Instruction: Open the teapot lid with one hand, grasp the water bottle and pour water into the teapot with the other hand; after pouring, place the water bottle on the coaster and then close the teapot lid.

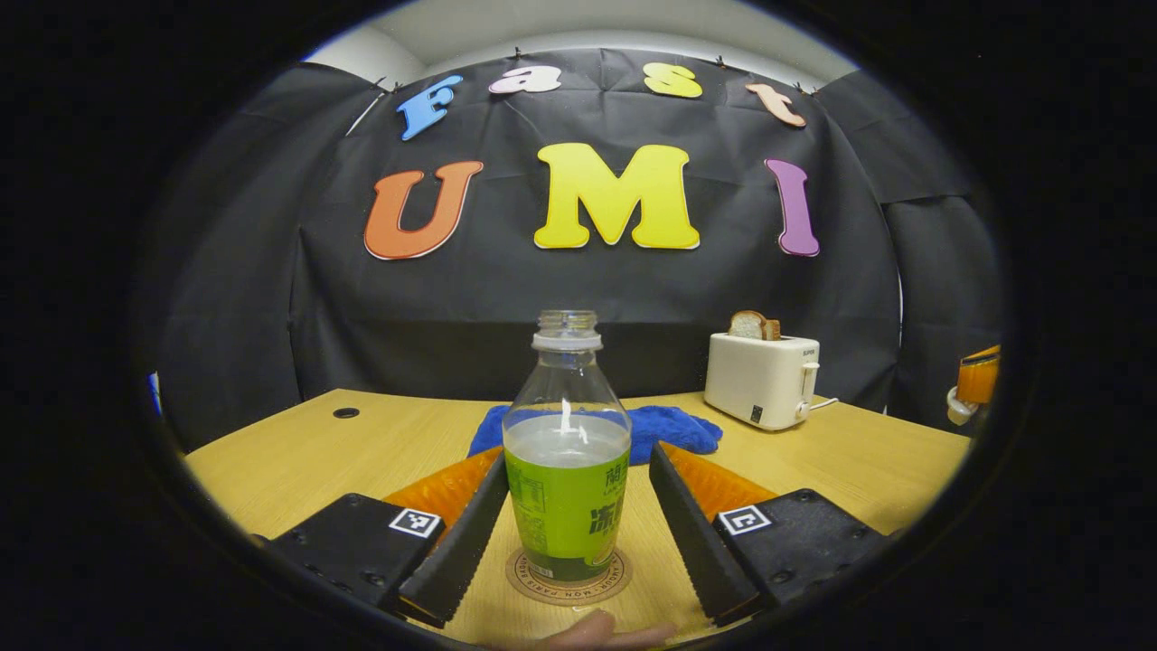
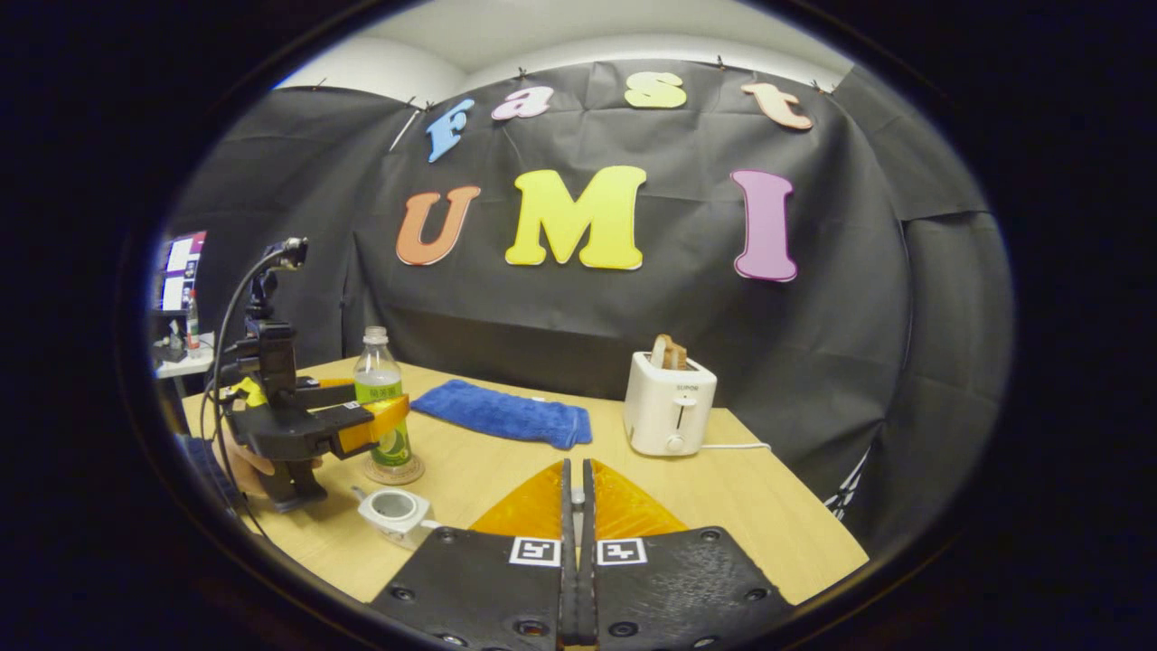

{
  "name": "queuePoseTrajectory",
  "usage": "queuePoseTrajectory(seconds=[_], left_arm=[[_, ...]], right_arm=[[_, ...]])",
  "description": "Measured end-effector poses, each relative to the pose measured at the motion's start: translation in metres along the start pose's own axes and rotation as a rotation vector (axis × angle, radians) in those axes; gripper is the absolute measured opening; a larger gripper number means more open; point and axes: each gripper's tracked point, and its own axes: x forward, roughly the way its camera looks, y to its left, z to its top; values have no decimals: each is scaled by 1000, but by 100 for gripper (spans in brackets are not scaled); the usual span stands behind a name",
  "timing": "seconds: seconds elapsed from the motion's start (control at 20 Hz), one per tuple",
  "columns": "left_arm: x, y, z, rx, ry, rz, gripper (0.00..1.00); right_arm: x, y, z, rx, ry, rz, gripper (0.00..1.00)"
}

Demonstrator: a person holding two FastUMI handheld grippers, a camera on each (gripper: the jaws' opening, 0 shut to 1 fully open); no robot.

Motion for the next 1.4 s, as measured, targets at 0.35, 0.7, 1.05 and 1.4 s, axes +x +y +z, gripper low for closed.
queuePoseTrajectory(seconds=[0.35,0.7,1.05,1.4], left_arm=[[-35,11,51,-42,-39,24,97],[-94,32,78,-6,-30,60,97],[-156,48,77,78,-18,105,97],[-193,52,73,46,-25,70,97]], right_arm=[[3,22,-2,8,1,47,0],[10,64,-14,20,33,146,0],[17,107,-14,107,1,222,0],[25,153,-4,161,-49,257,0]])
